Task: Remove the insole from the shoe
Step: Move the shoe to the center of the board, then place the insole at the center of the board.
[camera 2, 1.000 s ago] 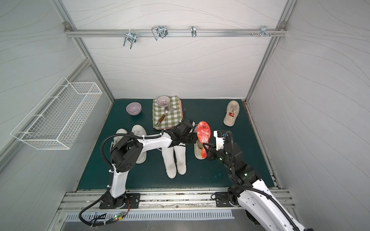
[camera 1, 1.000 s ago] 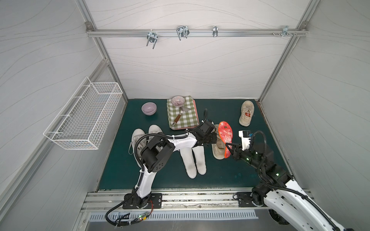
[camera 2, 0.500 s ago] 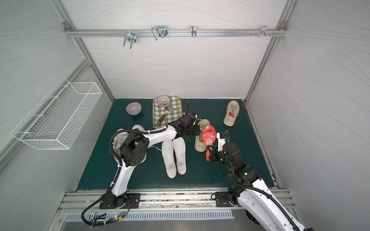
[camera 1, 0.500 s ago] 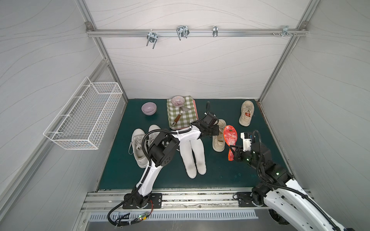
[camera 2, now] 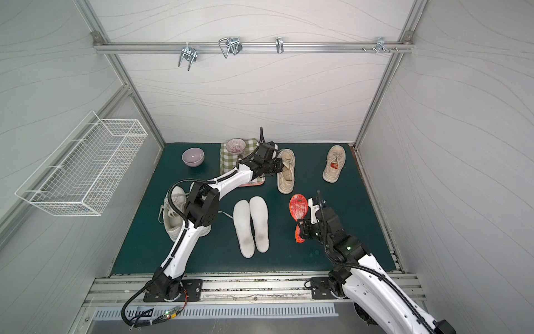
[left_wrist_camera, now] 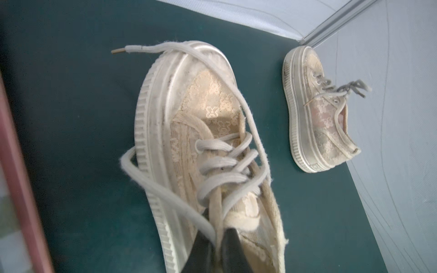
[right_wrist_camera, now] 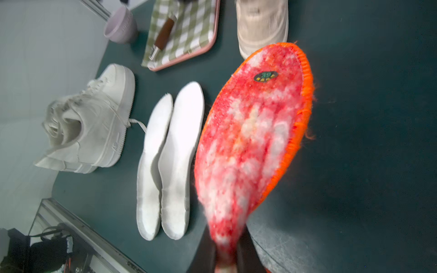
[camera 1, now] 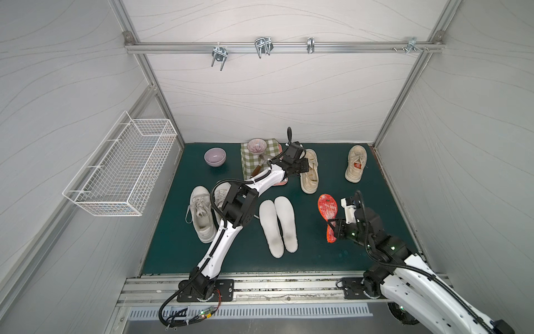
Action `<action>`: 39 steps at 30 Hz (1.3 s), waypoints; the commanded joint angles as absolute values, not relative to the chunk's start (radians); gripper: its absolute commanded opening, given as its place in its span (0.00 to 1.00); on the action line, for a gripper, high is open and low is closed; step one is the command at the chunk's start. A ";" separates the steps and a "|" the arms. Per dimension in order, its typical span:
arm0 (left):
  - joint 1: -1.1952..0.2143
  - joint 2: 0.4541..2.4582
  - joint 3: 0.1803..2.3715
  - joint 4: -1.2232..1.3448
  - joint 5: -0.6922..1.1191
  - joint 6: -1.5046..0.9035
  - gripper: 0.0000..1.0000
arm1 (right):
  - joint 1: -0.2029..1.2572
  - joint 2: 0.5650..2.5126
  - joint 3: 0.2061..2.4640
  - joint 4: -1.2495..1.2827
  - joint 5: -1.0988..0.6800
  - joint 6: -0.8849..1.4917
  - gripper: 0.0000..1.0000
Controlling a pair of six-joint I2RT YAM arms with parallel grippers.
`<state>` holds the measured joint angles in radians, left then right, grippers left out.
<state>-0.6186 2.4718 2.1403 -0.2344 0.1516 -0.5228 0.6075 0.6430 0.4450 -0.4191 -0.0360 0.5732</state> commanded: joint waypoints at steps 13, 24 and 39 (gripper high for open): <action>-0.569 2.483 2.275 -0.297 0.230 -0.502 0.35 | 0.687 0.976 0.484 -0.218 -0.020 0.618 0.00; -0.560 2.255 2.204 -0.551 0.222 -0.483 0.67 | 0.706 1.124 0.550 -0.198 -0.001 0.584 0.00; -0.545 1.620 1.313 -0.240 0.153 -0.507 0.74 | 0.726 1.414 0.717 -0.242 0.060 0.603 0.00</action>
